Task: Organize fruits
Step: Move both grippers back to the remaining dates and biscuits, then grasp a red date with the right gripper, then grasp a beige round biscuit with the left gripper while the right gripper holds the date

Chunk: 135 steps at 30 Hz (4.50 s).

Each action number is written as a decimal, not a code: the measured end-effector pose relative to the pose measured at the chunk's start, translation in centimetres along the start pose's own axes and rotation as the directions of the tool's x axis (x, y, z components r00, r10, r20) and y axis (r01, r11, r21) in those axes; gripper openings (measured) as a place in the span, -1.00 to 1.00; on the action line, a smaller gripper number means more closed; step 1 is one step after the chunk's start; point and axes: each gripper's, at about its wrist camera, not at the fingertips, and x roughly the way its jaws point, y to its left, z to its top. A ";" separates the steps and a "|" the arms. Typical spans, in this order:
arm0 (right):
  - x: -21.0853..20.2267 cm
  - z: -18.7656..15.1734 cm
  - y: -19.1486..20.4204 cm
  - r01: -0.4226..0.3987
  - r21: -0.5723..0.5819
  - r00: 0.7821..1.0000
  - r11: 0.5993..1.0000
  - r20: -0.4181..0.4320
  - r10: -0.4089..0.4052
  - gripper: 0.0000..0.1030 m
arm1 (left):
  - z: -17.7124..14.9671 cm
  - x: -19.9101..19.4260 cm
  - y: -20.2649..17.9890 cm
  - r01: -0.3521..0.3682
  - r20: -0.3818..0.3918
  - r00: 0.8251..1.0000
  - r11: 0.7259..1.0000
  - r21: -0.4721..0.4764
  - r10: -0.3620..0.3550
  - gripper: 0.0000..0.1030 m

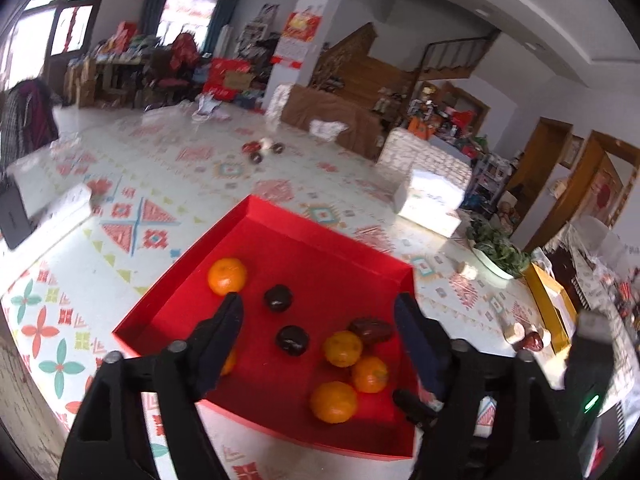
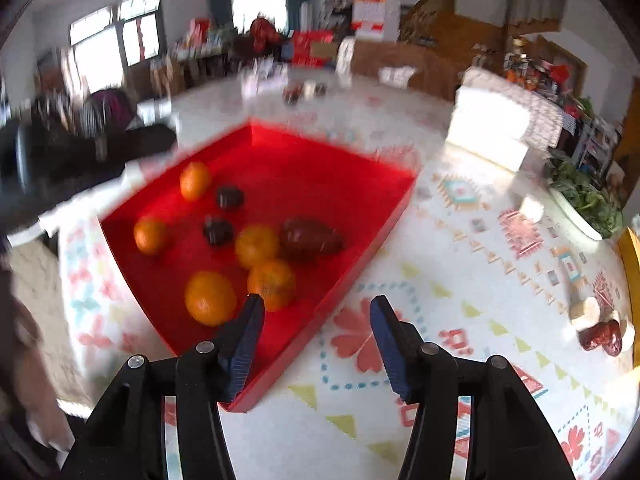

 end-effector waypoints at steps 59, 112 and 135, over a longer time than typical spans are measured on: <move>-8.0 -8.8 -33.6 0.052 0.635 0.994 0.771 0.042 -0.102 0.41 | -8.8 7.2 -20.1 0.275 -0.382 0.912 0.913 0.301 -0.149 -0.08; -4.9 -7.8 -34.9 -0.098 0.682 0.994 0.725 0.105 0.036 -0.81 | -8.4 20.2 -31.5 0.442 -0.518 0.823 0.834 0.329 -0.232 -0.02; -0.5 -3.3 -32.2 0.084 0.538 0.996 0.839 -0.055 -0.064 -0.25 | -3.0 12.3 -20.8 0.347 -0.356 0.900 0.909 0.233 -0.252 -0.37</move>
